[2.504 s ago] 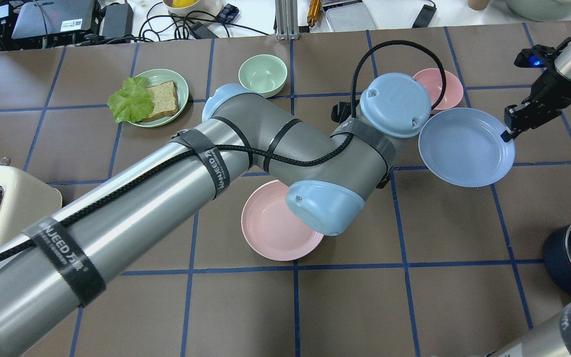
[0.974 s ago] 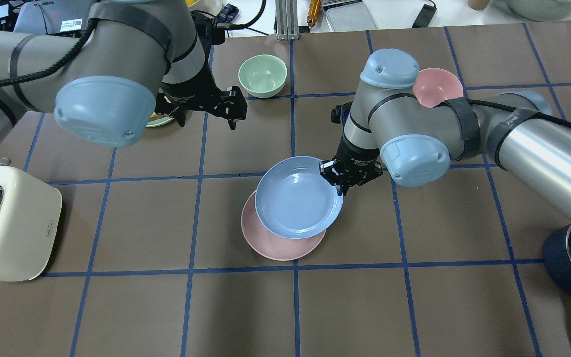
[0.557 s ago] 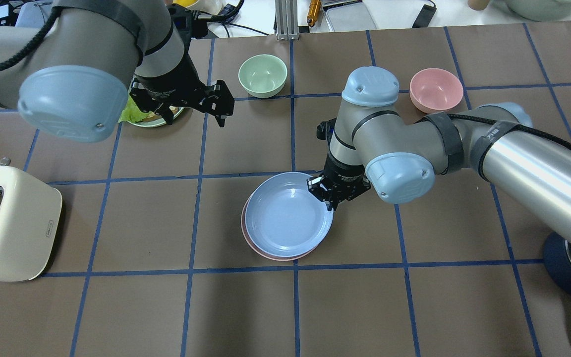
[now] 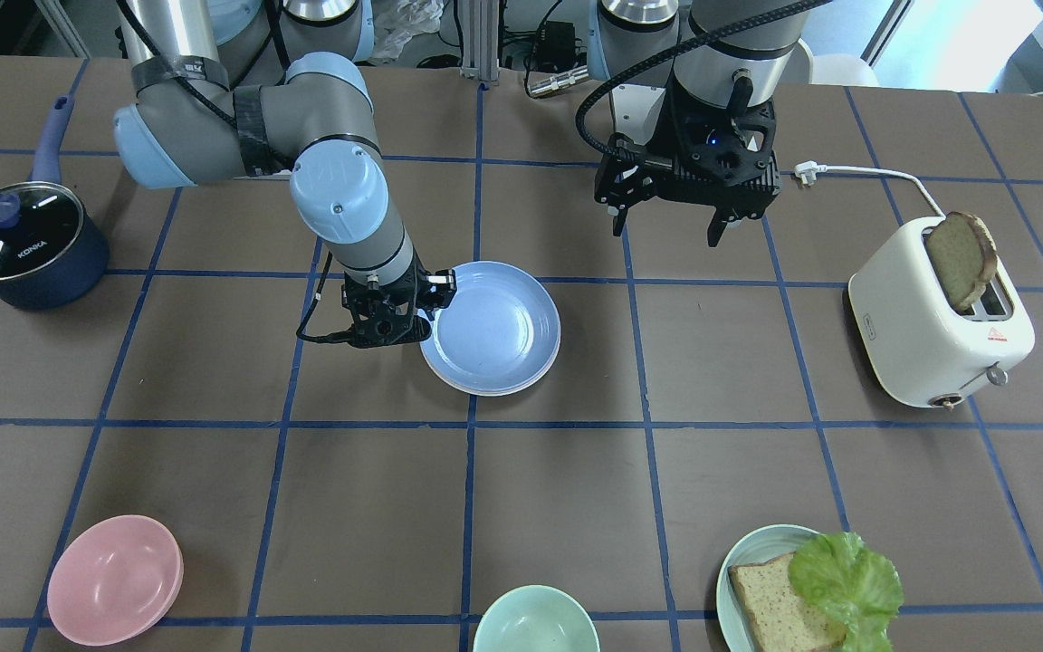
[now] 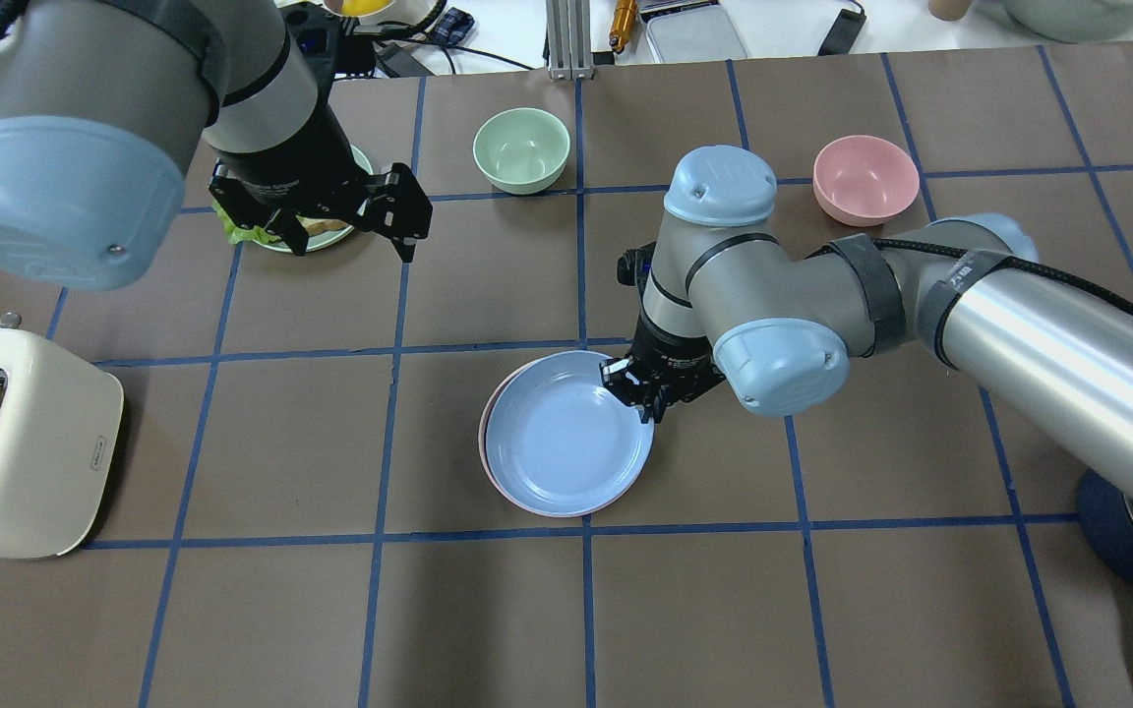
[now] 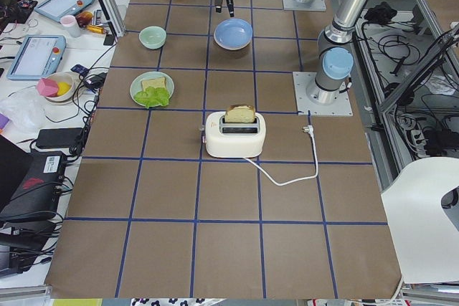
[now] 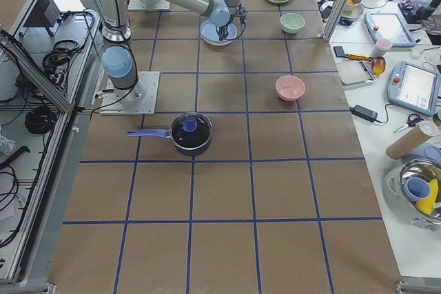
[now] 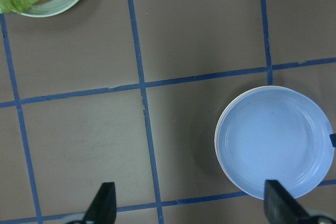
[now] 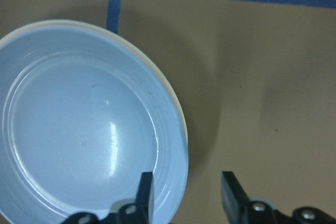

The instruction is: Stack three plates with pink and blue

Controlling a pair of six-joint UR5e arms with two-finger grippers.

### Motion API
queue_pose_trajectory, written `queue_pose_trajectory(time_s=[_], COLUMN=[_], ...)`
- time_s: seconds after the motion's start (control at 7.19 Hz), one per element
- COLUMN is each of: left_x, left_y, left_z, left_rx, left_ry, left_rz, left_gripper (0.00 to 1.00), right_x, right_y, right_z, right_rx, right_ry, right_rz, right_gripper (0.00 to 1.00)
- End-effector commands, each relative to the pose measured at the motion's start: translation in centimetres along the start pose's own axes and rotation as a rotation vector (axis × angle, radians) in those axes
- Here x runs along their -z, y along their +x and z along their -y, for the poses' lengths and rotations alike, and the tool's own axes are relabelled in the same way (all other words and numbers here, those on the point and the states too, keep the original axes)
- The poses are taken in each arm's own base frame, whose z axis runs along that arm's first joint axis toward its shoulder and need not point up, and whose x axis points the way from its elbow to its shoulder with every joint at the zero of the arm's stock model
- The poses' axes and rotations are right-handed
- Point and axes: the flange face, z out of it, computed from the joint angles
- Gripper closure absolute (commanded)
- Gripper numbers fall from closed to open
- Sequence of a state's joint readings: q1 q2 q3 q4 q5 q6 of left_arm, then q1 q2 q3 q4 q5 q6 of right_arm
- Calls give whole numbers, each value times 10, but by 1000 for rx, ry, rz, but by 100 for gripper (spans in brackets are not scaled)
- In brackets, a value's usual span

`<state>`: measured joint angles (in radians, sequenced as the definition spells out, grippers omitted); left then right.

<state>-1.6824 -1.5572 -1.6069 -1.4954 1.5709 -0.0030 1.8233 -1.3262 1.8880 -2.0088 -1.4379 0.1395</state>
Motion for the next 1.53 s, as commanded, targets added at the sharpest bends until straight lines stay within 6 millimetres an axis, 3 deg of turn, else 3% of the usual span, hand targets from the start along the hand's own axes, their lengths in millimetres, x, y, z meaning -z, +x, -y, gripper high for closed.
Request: queue_pose_trajectory(time_s=[0.0, 0.14, 0.42, 0.56, 0.7, 0.97, 1.11, 1.39], left_x=[3, 3, 2, 2, 1, -1, 1, 7], left_y=[-3, -4, -7, -8, -7, -7, -7, -5], left_z=[-1, 0, 0, 2, 3, -2, -4, -13], left_rx=[-17, -17, -10, -8, -10, -11, -11, -14], left_ry=[-1, -2, -4, -5, -7, -41, -44, -62], left_rz=[-1, 0, -1, 1, -1, 5, 3, 1], left_gripper=[0, 0, 0, 0, 0, 0, 0, 0], right_x=[69, 120, 204, 244, 267, 277, 269, 270], right_y=[10, 11, 21, 44, 67, 97, 99, 99], right_z=[16, 18, 25, 19, 2, -21, -31, -38], right_rx=[-4, -8, -44, -89, -122, -52, -58, -59], right_ry=[77, 111, 147, 132, 110, 76, 76, 115], right_rz=[-95, -134, -130, -125, -110, -127, -117, -122], right_gripper=[0, 0, 0, 0, 0, 0, 0, 0])
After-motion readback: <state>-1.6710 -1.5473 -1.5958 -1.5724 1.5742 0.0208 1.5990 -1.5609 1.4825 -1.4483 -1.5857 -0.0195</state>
